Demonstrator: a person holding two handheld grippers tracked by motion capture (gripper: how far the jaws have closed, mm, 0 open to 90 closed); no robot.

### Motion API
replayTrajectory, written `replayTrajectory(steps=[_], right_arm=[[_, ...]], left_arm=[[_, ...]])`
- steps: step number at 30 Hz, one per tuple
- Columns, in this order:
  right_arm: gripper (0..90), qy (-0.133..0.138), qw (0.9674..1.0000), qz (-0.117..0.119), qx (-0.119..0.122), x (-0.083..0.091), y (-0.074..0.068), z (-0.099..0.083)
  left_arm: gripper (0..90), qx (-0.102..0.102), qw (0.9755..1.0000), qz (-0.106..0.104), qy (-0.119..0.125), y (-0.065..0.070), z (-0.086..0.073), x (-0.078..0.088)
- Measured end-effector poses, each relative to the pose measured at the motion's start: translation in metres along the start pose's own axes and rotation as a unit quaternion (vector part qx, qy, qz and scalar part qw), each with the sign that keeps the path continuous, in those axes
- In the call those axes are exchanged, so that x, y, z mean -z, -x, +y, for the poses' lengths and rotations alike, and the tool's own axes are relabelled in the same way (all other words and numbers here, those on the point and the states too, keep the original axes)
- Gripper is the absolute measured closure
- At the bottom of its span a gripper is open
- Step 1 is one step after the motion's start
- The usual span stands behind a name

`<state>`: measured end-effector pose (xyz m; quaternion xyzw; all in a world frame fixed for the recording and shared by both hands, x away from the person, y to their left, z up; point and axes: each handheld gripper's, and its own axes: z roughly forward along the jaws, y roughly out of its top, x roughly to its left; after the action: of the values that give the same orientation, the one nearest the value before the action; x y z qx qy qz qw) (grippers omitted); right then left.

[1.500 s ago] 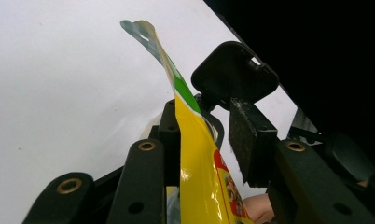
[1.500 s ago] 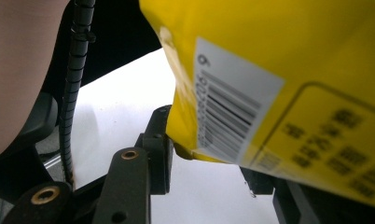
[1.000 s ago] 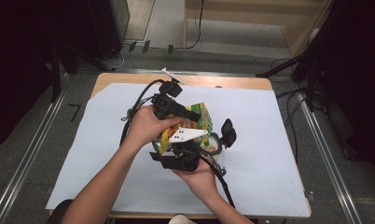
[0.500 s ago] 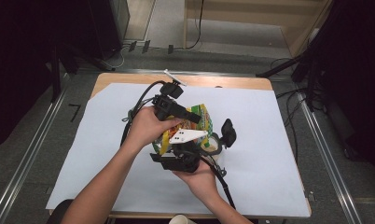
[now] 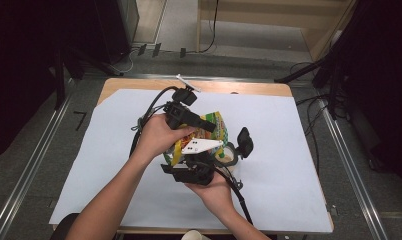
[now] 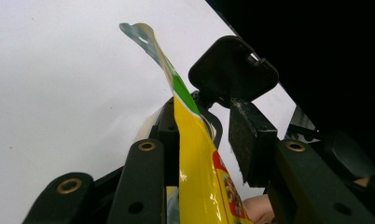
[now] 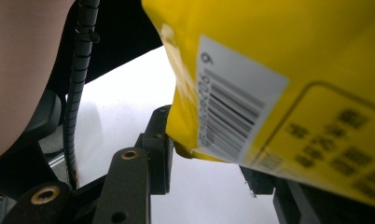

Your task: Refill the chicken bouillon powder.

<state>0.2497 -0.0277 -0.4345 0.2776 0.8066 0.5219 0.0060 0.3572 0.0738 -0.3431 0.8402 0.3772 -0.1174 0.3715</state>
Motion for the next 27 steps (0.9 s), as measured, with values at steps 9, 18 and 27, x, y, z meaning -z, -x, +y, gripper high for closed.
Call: replayTrajectory(steps=[9, 18, 27], right_arm=[[60.9, 0.003, 1.0, 0.002, 0.003, 0.0006, -0.0012, 0.0003], [60.9, 0.001, 1.0, 0.004, 0.0, 0.0007, -0.0017, -0.0007], [60.9, 0.003, 1.0, 0.005, -0.002, 0.001, -0.0022, -0.0007]], left_arm=[[67.0, -0.002, 1.0, 0.001, -0.001, 0.0013, -0.0001, 0.0016], [66.9, -0.003, 1.0, 0.003, -0.004, 0.0023, -0.0003, 0.0006], [66.9, -0.005, 1.0, 0.006, -0.005, 0.0037, -0.0001, 0.001]])
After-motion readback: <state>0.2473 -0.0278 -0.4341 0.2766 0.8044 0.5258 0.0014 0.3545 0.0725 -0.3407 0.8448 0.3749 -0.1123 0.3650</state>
